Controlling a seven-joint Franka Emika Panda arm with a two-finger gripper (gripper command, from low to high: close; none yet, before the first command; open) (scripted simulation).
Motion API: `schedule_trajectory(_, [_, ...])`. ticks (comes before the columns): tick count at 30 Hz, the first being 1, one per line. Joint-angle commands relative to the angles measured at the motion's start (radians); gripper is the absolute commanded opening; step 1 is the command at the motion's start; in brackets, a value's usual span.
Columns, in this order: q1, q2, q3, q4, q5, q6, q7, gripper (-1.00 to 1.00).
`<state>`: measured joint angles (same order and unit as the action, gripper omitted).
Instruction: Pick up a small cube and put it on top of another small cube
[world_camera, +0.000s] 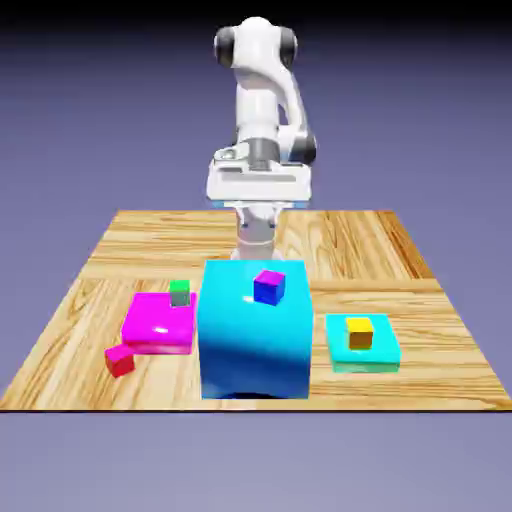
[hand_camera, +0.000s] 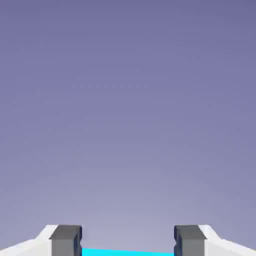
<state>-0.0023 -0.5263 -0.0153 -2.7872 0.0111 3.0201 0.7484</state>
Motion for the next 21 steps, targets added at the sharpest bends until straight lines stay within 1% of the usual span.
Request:
schedule_trajectory(1, [-0.012,0.036,-0.013,0.019,0.009,-0.014,0.006,0.0])
schedule_trajectory(21, [-0.249,0.761,-0.266,0.397,0.194,-0.295,0.128,0.0])
